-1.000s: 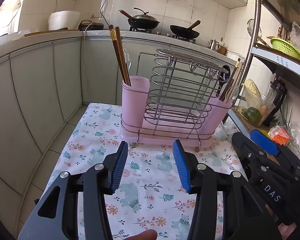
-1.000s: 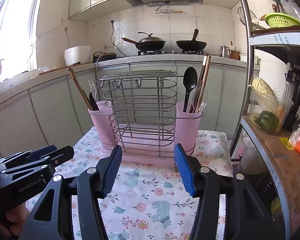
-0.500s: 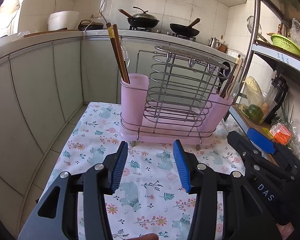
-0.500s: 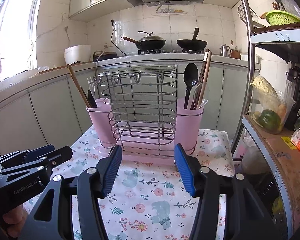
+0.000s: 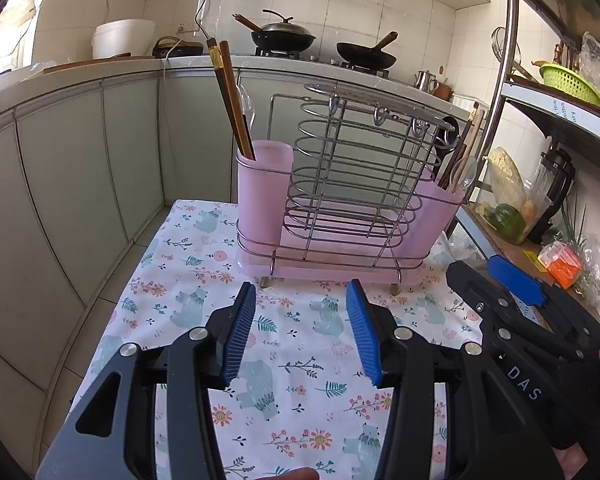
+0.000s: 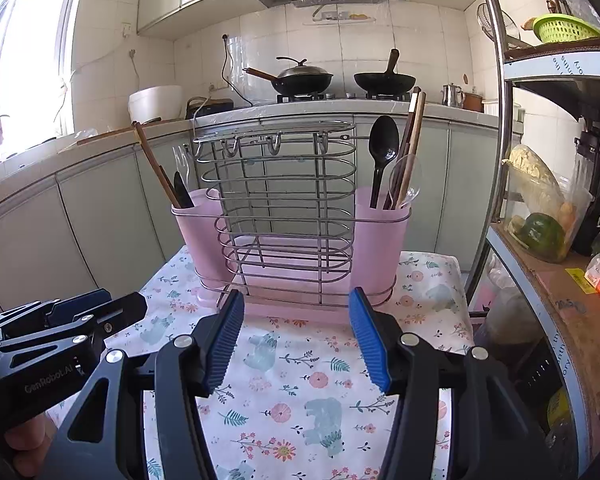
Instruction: Organize utensils
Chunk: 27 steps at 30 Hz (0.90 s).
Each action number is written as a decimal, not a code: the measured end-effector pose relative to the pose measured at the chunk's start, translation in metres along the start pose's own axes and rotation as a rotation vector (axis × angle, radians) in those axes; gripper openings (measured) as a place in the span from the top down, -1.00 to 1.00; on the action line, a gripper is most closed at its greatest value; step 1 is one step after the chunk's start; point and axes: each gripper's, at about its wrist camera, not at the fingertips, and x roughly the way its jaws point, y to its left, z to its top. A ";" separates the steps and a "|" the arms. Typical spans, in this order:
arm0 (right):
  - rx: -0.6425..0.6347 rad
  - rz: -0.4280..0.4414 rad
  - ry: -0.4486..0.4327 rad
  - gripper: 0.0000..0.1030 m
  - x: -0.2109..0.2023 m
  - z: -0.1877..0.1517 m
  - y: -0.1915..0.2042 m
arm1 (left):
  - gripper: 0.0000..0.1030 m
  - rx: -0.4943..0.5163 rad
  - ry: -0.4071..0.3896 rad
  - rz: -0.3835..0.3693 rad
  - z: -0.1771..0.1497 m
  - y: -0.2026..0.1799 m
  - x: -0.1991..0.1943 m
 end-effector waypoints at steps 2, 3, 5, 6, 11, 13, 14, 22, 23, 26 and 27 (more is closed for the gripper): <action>0.001 0.001 0.001 -0.05 0.000 -0.001 0.000 | 0.08 0.001 0.000 0.000 0.000 0.000 0.000; 0.001 0.001 0.002 -0.05 0.001 -0.001 -0.001 | 0.08 0.000 0.001 0.000 0.000 0.000 0.000; 0.002 0.000 0.004 -0.05 0.001 -0.001 -0.001 | 0.08 0.001 0.002 -0.002 -0.001 0.000 0.001; 0.003 0.000 0.004 -0.05 0.002 -0.001 -0.001 | 0.08 0.002 0.003 -0.002 -0.001 0.000 0.001; 0.007 0.001 0.008 -0.05 0.002 -0.002 -0.002 | 0.08 0.004 0.006 -0.005 -0.002 0.000 0.003; 0.005 0.001 0.010 -0.05 0.002 -0.003 -0.001 | 0.08 0.003 0.008 -0.005 -0.003 0.000 0.003; 0.004 0.001 0.011 -0.05 0.003 -0.004 -0.001 | 0.08 0.002 0.008 -0.005 -0.003 0.000 0.003; 0.001 0.002 0.016 -0.05 0.004 -0.005 0.000 | 0.08 0.005 0.009 -0.004 -0.004 -0.001 0.004; 0.000 0.001 0.017 -0.05 0.004 -0.005 0.000 | 0.08 0.005 0.010 -0.004 -0.004 -0.001 0.004; 0.000 0.001 0.019 -0.05 0.004 -0.006 0.000 | 0.08 0.005 0.010 -0.004 -0.004 -0.001 0.004; 0.000 0.001 0.019 -0.05 0.004 -0.006 0.000 | 0.08 0.005 0.011 -0.004 -0.004 -0.001 0.005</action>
